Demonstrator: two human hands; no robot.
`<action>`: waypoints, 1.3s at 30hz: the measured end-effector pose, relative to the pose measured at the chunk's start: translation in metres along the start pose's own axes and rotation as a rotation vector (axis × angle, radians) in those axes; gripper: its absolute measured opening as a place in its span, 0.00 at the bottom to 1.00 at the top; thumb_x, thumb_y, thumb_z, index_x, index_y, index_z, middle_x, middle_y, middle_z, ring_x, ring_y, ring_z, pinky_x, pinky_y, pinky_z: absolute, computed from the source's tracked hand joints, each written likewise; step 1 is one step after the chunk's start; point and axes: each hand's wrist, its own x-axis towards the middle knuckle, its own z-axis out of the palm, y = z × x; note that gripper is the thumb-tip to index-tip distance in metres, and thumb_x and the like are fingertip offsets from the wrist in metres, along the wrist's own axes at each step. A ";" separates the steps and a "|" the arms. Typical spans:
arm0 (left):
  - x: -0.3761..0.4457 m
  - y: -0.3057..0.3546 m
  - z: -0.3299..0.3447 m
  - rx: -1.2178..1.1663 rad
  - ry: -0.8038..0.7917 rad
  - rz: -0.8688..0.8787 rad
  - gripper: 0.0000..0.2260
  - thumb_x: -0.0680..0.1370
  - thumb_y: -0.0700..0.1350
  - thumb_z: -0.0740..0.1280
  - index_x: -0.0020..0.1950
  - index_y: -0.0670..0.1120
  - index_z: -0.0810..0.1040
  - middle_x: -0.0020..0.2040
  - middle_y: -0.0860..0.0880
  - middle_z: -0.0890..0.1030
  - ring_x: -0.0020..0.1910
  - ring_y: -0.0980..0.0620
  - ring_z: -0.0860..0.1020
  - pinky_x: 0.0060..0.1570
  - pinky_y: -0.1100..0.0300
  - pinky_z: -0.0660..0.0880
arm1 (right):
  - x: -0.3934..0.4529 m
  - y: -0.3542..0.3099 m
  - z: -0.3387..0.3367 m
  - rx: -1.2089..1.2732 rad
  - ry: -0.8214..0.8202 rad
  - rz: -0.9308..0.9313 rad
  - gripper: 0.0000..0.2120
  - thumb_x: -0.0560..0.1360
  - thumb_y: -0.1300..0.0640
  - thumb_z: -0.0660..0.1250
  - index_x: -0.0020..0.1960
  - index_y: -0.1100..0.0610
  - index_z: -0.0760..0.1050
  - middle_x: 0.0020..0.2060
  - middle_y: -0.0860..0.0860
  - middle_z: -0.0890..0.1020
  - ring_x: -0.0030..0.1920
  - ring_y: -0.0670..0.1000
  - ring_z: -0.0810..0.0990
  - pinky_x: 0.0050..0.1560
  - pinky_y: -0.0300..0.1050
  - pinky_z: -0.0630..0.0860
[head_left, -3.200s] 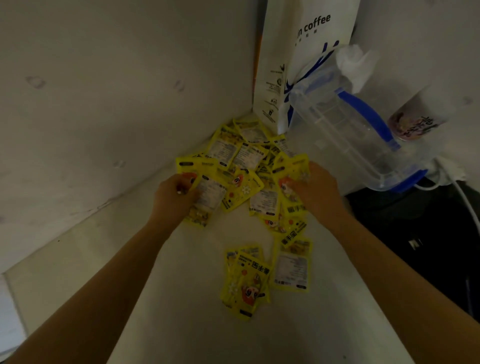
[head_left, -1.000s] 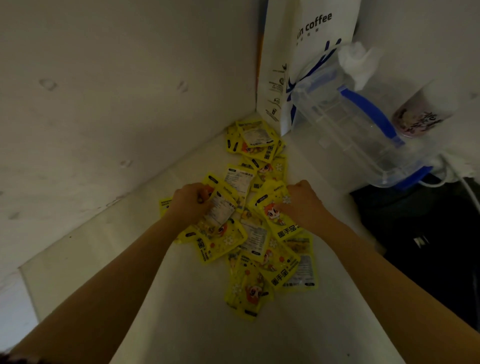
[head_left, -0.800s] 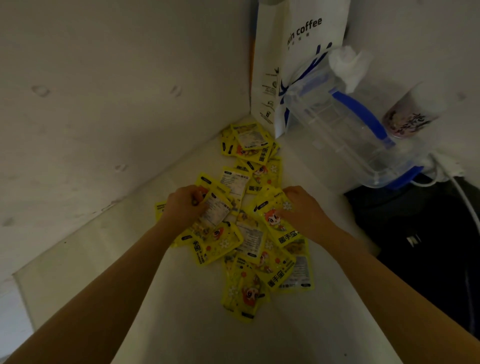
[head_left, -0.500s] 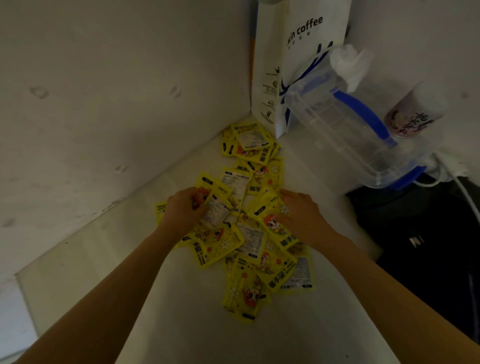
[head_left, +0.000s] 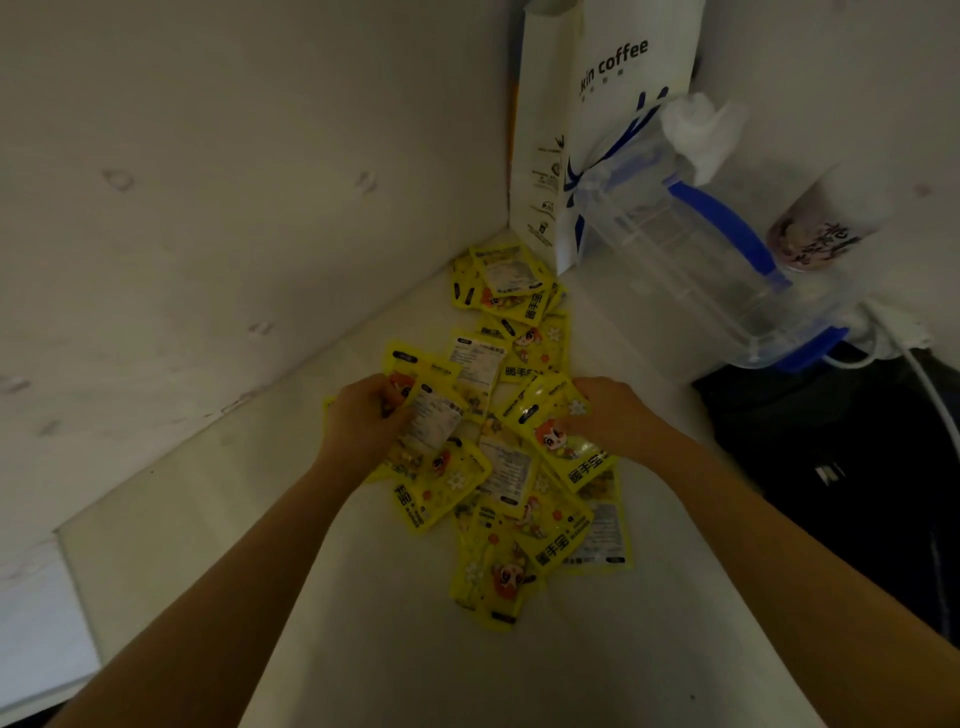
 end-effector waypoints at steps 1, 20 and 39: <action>-0.002 0.000 -0.002 -0.049 0.027 -0.029 0.14 0.71 0.38 0.71 0.31 0.50 0.69 0.28 0.53 0.68 0.29 0.53 0.67 0.31 0.59 0.66 | -0.003 0.000 -0.001 0.010 0.015 -0.007 0.19 0.74 0.53 0.70 0.63 0.56 0.75 0.61 0.54 0.78 0.60 0.52 0.76 0.53 0.36 0.67; -0.141 -0.033 -0.016 -0.896 -0.076 -0.296 0.15 0.73 0.33 0.70 0.34 0.45 0.67 0.42 0.46 0.80 0.47 0.43 0.79 0.49 0.40 0.78 | -0.186 0.000 0.090 0.808 0.382 0.155 0.07 0.77 0.58 0.66 0.53 0.51 0.80 0.48 0.54 0.85 0.49 0.62 0.83 0.52 0.58 0.80; -0.288 -0.073 0.010 -0.458 -0.539 0.108 0.10 0.71 0.34 0.71 0.42 0.30 0.72 0.39 0.46 0.81 0.38 0.50 0.77 0.39 0.54 0.74 | -0.388 0.014 0.279 1.203 0.879 0.452 0.05 0.76 0.59 0.67 0.50 0.59 0.80 0.41 0.55 0.85 0.39 0.53 0.83 0.46 0.52 0.81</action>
